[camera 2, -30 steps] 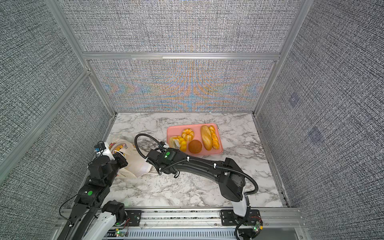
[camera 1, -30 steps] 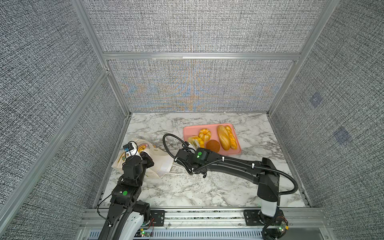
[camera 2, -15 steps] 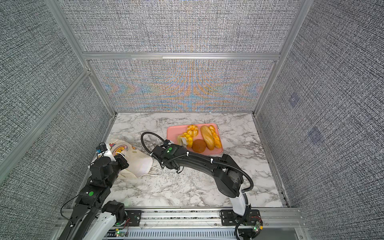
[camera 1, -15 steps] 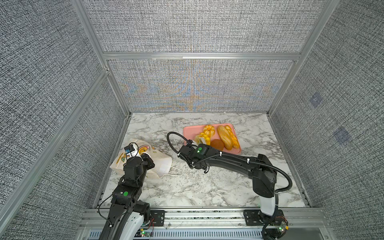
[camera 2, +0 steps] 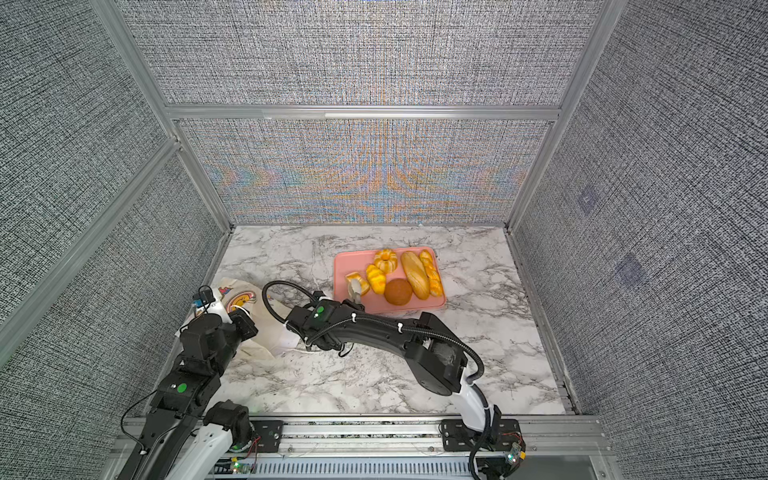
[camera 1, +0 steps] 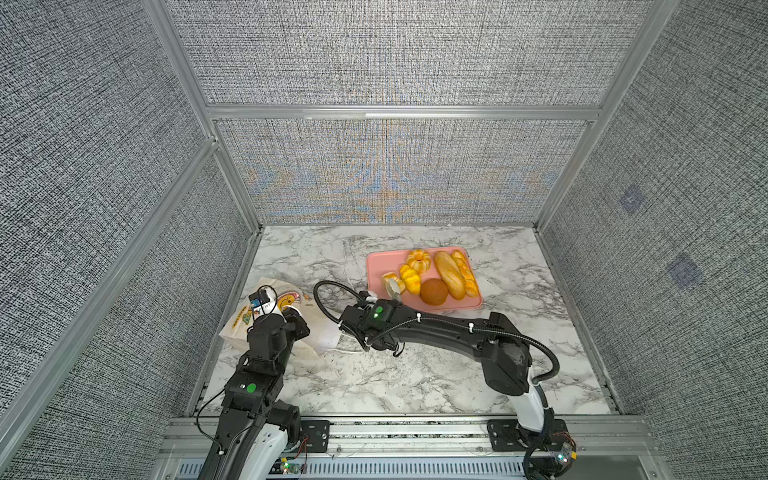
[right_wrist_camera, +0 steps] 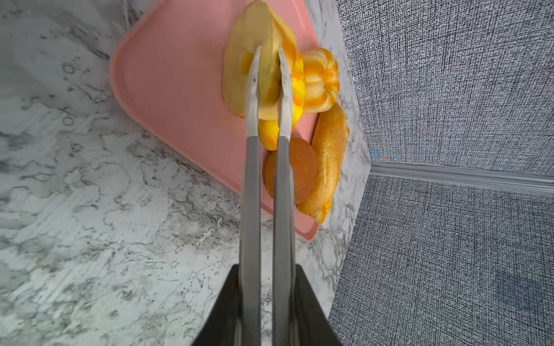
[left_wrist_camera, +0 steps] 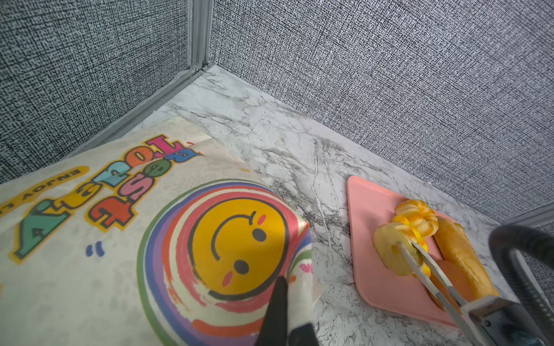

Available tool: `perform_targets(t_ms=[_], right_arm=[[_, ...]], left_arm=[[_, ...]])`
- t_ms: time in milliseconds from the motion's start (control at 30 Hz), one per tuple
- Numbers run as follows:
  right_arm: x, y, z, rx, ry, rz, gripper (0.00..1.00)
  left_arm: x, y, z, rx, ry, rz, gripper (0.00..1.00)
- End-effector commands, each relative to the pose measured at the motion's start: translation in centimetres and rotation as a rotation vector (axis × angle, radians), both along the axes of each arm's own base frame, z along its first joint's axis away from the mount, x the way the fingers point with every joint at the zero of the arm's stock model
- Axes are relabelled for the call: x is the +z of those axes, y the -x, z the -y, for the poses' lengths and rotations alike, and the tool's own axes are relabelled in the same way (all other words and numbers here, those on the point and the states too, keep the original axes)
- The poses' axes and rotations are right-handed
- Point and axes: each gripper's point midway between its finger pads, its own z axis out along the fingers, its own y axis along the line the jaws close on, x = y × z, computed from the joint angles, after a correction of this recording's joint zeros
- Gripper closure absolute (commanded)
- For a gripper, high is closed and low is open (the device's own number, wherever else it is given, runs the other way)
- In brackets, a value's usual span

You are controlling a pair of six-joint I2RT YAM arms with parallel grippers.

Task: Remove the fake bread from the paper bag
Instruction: 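Lower the ring-shaped bread onto the tray and open the right tongs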

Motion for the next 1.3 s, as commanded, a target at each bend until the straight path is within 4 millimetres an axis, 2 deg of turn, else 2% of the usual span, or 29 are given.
perform_targets(t_ms=[0,167,300,533,733,833,967,1100,1267], right_arm=[[-0.9,1.6,-1.0,-0.007,-0.062,-0.091,0.98],[-1.4,3.2,-2.3,-0.033,-0.21,-0.186,0.82],[-1.2,3.8,-2.3,-0.067,-0.286,-0.224,0.76],[-1.6,4.2,-2.4,-0.086,-0.378,-0.294,0.72],[-3.4,3.7,-1.7,-0.115,-0.439,-0.356,0.71],[-4.6,3.1,-0.9,-0.139,-0.459,-0.378,0.72],[-5.9,1.7,1.7,-0.201,-0.442,-0.374,0.72],[-5.6,0.3,4.5,-0.259,-0.443,-0.35,0.72],[-5.2,-0.2,6.3,-0.288,-0.498,-0.37,0.72]], left_arm=[[-0.9,0.6,0.1,-0.009,0.0,-0.041,1.0],[-1.0,0.9,0.1,-0.01,0.017,-0.035,1.0],[-0.8,1.1,0.2,-0.013,0.023,-0.027,1.0],[-0.8,1.1,0.3,-0.021,0.03,-0.028,1.0],[-0.8,1.2,0.3,-0.022,0.032,-0.023,1.0],[-0.8,1.2,0.3,-0.022,0.033,-0.023,1.0],[-0.8,1.1,0.4,-0.024,0.03,-0.027,1.0],[-0.9,1.1,0.4,-0.026,0.029,-0.028,1.0],[-1.1,0.9,0.5,-0.029,0.025,-0.036,1.0]])
